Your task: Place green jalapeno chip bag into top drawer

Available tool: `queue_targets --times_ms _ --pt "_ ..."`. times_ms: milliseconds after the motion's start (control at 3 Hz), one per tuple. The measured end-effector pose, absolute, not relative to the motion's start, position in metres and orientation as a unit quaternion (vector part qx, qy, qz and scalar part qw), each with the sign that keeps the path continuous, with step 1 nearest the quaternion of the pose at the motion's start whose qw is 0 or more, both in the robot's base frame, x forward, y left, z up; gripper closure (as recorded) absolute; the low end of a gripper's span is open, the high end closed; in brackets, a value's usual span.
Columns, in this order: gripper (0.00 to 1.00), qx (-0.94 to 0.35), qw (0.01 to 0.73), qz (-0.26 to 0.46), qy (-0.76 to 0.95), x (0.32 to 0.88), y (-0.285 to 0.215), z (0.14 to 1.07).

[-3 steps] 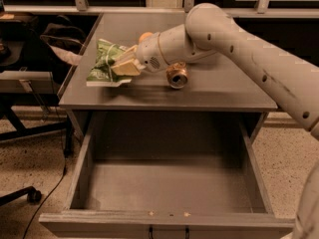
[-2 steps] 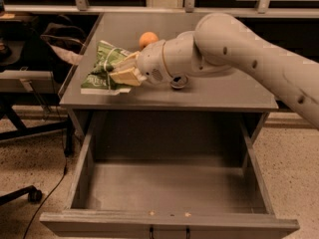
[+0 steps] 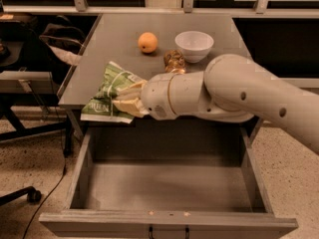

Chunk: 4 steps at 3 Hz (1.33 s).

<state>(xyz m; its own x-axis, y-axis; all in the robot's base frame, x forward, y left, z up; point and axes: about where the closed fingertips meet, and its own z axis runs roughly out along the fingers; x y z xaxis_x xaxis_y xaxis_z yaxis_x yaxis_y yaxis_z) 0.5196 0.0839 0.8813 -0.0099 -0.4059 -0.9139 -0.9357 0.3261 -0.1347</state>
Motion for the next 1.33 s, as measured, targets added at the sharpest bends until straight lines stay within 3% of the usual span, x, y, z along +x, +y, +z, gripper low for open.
queue_targets --times_ms 667,1333 --pt "1.00 -0.443 0.494 0.265 0.699 0.465 0.076 0.836" --pt "1.00 -0.446 0.498 0.253 0.699 0.451 0.080 0.836"
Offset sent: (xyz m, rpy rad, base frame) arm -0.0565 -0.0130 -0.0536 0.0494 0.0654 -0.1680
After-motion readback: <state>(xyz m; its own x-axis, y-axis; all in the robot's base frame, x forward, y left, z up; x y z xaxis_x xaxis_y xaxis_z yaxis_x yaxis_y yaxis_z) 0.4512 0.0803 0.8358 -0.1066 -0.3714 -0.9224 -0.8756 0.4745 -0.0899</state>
